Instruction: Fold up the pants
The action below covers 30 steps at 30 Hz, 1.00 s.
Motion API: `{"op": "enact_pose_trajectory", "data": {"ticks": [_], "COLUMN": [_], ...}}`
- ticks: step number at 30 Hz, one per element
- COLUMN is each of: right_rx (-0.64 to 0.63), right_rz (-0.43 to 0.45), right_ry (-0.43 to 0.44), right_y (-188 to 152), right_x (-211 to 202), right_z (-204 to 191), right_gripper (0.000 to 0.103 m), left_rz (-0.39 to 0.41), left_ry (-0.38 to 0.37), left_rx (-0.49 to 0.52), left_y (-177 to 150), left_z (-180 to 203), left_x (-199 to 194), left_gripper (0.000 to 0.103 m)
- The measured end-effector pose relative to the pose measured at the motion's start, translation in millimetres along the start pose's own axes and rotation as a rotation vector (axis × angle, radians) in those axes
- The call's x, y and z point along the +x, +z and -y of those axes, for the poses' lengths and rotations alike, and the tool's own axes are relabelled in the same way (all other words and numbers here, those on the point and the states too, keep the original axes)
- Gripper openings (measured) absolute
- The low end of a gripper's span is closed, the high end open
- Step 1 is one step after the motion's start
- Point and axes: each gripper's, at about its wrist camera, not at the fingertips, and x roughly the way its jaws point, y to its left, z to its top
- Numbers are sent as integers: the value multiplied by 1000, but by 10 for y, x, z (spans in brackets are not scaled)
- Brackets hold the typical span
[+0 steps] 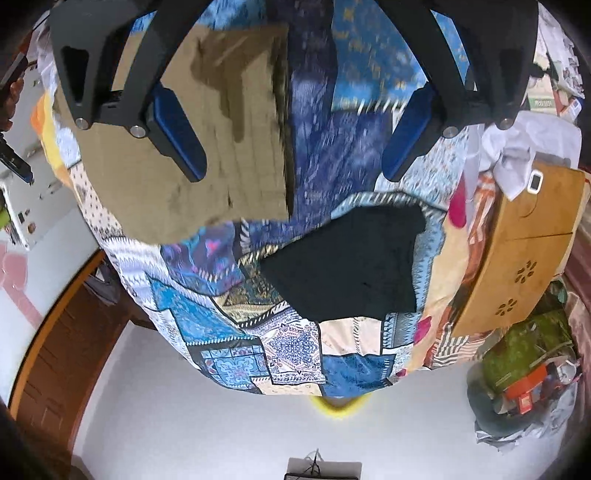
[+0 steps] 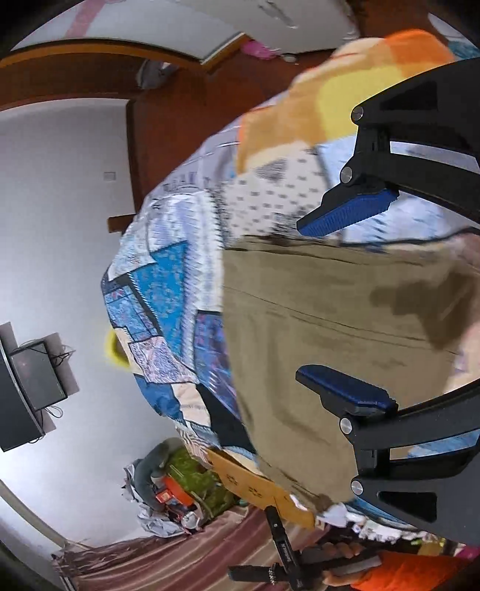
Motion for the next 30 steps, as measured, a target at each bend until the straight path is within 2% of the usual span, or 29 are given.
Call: {"op": "enact_pose_trajectory", "data": {"ticks": [4, 7, 10, 16, 21, 23, 25, 30], "right_rx": [-12, 11, 26, -11, 31, 53, 54, -44], "right_rz": [-25, -99, -131, -250, -358, -380, -380, -357], "right_ry": [-5, 44, 60, 3, -26, -1, -2, -106], "right_y": [247, 425, 550, 763, 812, 796, 815, 751], "right_x": [331, 726, 1042, 1885, 2505, 2655, 2677, 2683], "right_z": [88, 175, 233, 314, 454, 500, 496, 347], "right_gripper": [69, 69, 69, 69, 68, 68, 68, 67], "left_rz": [-32, -57, -104, -187, -190, -160, -141, -122], "left_ry": [9, 14, -10, -50, -61, -22, 9, 38], "left_rx": [4, 13, 11, 24, 44, 57, 51, -31], "left_y": [193, 267, 290, 294, 228, 196, 167, 109], "left_z": [2, 9, 6, 16, 19, 16, -4, -111], "left_x": [277, 506, 745, 1109, 1199, 1202, 1206, 1215], "left_gripper": [97, 97, 97, 97, 98, 99, 101, 102]}}
